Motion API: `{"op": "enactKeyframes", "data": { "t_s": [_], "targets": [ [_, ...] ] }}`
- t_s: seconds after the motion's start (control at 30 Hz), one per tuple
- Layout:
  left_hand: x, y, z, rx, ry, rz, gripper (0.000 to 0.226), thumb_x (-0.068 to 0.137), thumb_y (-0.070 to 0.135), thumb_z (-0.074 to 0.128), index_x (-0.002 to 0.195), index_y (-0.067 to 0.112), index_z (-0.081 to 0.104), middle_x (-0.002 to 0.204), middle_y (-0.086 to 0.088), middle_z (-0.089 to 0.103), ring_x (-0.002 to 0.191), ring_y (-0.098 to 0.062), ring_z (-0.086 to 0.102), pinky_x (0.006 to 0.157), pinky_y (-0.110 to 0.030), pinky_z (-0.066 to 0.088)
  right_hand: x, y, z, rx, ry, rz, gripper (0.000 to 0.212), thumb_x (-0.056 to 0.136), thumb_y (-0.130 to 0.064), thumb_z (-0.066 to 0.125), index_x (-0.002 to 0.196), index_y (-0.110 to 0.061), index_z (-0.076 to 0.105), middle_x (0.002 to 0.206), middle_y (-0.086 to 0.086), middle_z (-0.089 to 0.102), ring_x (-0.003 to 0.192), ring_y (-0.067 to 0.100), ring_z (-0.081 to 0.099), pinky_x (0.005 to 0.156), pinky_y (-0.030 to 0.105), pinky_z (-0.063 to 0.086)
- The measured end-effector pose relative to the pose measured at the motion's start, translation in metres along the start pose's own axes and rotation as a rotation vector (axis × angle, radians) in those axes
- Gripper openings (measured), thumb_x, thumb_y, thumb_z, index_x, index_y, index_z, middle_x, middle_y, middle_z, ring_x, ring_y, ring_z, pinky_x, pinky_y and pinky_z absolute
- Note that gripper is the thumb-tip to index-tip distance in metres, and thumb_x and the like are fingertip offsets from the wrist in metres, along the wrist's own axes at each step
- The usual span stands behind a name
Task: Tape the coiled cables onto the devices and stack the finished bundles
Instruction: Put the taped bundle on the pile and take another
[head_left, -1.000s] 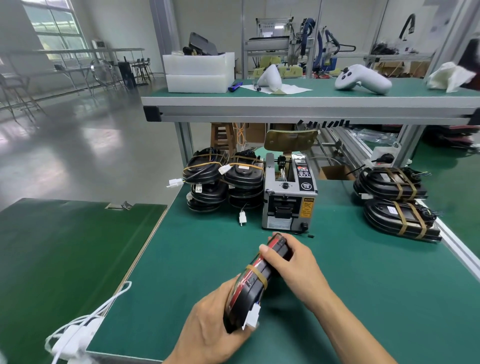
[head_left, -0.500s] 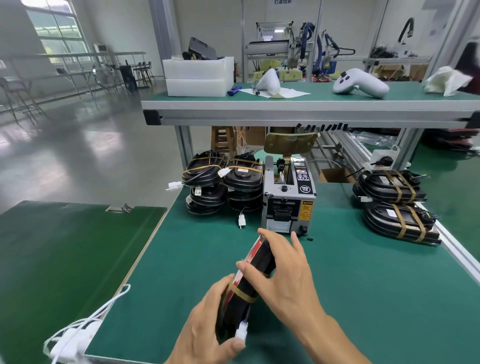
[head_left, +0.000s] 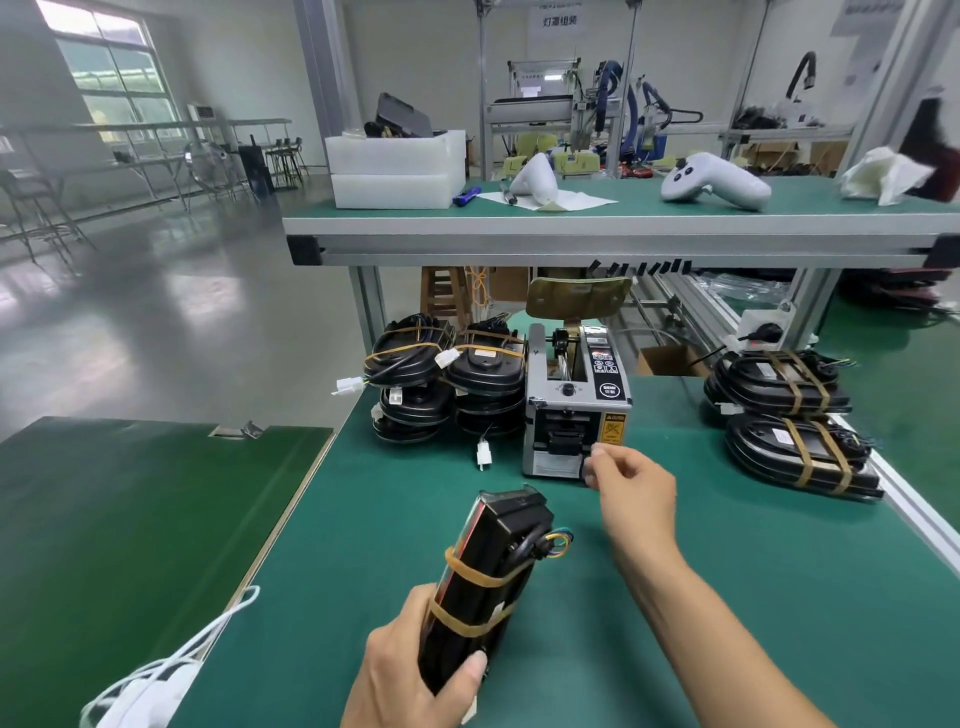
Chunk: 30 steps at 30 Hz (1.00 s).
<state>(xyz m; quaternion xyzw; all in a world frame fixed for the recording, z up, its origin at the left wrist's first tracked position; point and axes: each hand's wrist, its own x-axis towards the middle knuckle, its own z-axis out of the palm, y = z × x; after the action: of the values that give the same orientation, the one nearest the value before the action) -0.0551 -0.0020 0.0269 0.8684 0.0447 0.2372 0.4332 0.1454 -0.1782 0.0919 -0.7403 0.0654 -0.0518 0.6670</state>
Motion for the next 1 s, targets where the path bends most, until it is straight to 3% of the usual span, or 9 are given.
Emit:
{"op": "enactKeyframes", "data": {
  "t_s": [0.1,0.23,0.4,0.53,0.67,0.87,1.0],
  "targets": [
    [0.001,0.001,-0.001,0.005,-0.005,-0.022,0.040,0.066,0.048,0.075,0.104,0.048,0.062,0.067,0.012,0.067,0.060,-0.007,0.068,0.059,-0.012,0.050,0.025,0.009,0.016,-0.053,-0.001,0.074,0.013,0.094,-0.020,0.067,0.088,-0.021,0.079,0.085,0.000,0.078,0.096,0.029,0.073,0.097,0.045,0.057],
    [-0.001,0.003,0.000,0.016,0.016,-0.059,0.044,0.059,0.047,0.075,0.102,0.045,0.064,0.067,0.012,0.069,0.062,-0.007,0.070,0.059,-0.012,0.051,0.037,0.006,0.034,-0.052,0.059,0.091,0.020,0.088,-0.015,0.066,0.071,-0.015,0.077,0.071,0.003,0.075,0.084,0.029,0.071,0.082,0.038,0.056],
    [-0.002,0.008,0.001,0.035,0.030,-0.087,0.044,0.056,0.049,0.074,0.099,0.045,0.062,0.070,0.015,0.070,0.065,-0.004,0.071,0.057,-0.008,0.048,0.042,0.003,0.050,-0.037,0.109,0.147,0.020,0.085,-0.014,0.064,0.073,0.001,0.073,0.071,0.019,0.071,0.063,0.019,0.055,0.063,0.031,0.047],
    [-0.003,0.009,0.000,0.030,0.009,-0.101,0.045,0.059,0.047,0.076,0.101,0.042,0.063,0.072,0.012,0.071,0.067,-0.007,0.072,0.060,-0.014,0.053,0.048,-0.003,0.057,0.041,0.190,0.245,0.024,0.079,-0.010,0.067,0.055,-0.012,0.069,0.065,0.012,0.073,0.064,0.023,0.066,0.067,0.036,0.057],
    [-0.003,0.011,-0.001,0.037,0.014,-0.090,0.044,0.060,0.043,0.074,0.103,0.041,0.063,0.069,0.009,0.069,0.064,-0.010,0.071,0.060,-0.020,0.055,0.055,-0.004,0.062,0.132,0.248,0.333,0.015,0.078,-0.009,0.071,0.064,-0.014,0.072,0.053,0.000,0.068,0.067,0.023,0.074,0.055,0.024,0.045],
    [-0.002,0.012,-0.001,0.033,0.006,-0.081,0.045,0.062,0.042,0.073,0.106,0.041,0.063,0.071,0.008,0.070,0.067,-0.012,0.072,0.064,-0.028,0.058,0.064,0.003,0.068,0.169,0.283,0.370,0.006,0.079,-0.010,0.077,0.073,-0.009,0.075,0.043,-0.005,0.063,0.052,0.014,0.068,0.065,0.028,0.055],
    [-0.003,0.013,-0.001,0.035,0.016,-0.066,0.044,0.062,0.043,0.072,0.105,0.044,0.061,0.071,0.009,0.071,0.067,-0.011,0.073,0.064,-0.025,0.058,0.069,0.004,0.071,0.180,0.297,0.374,0.006,0.077,-0.012,0.078,0.073,-0.009,0.074,0.063,0.004,0.072,0.066,0.025,0.074,0.075,0.041,0.064]
  ]
}}
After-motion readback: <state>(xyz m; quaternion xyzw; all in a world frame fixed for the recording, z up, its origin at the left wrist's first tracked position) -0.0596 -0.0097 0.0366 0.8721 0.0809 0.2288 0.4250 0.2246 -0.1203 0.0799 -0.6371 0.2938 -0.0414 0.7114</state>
